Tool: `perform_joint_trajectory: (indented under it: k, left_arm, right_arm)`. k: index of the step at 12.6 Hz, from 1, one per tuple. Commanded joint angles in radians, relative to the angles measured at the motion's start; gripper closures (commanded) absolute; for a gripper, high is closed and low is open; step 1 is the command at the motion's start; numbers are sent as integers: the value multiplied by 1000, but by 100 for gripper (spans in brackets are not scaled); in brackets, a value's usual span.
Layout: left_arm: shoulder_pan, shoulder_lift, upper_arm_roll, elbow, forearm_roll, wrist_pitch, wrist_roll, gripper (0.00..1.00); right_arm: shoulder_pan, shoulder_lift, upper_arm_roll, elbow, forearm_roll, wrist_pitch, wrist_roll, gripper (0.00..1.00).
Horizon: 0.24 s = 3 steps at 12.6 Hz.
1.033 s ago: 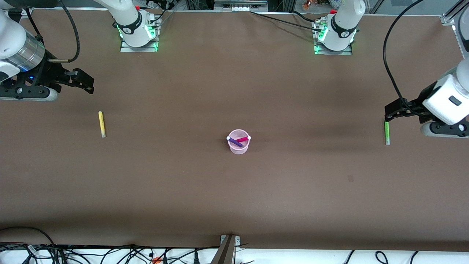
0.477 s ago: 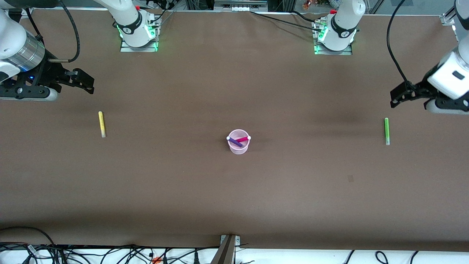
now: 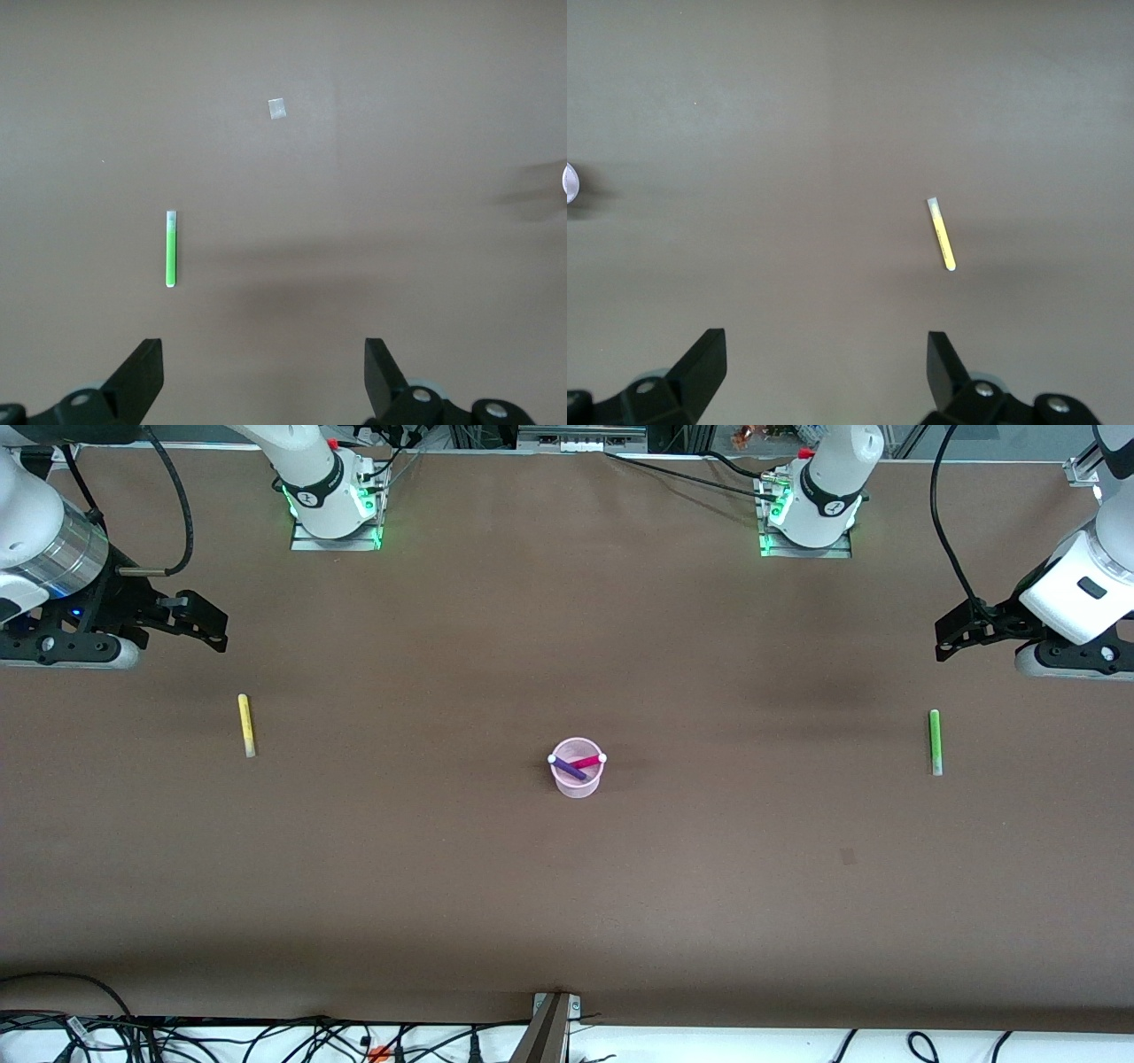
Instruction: Organize pens into pink holder with both arms
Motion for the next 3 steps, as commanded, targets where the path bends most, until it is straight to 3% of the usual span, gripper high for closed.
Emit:
perform_joint_trajectory:
  k: [1,3]
  left_arm:
    - [-9,24,12,43,-20,-28,15,0]
    - [-9,25,12,43,-20,-29,16,0]
  right_arm:
    - [2,6,0,21,-1,-17,4,0]
    - [4,6,0,21,-1,-17,4,0]
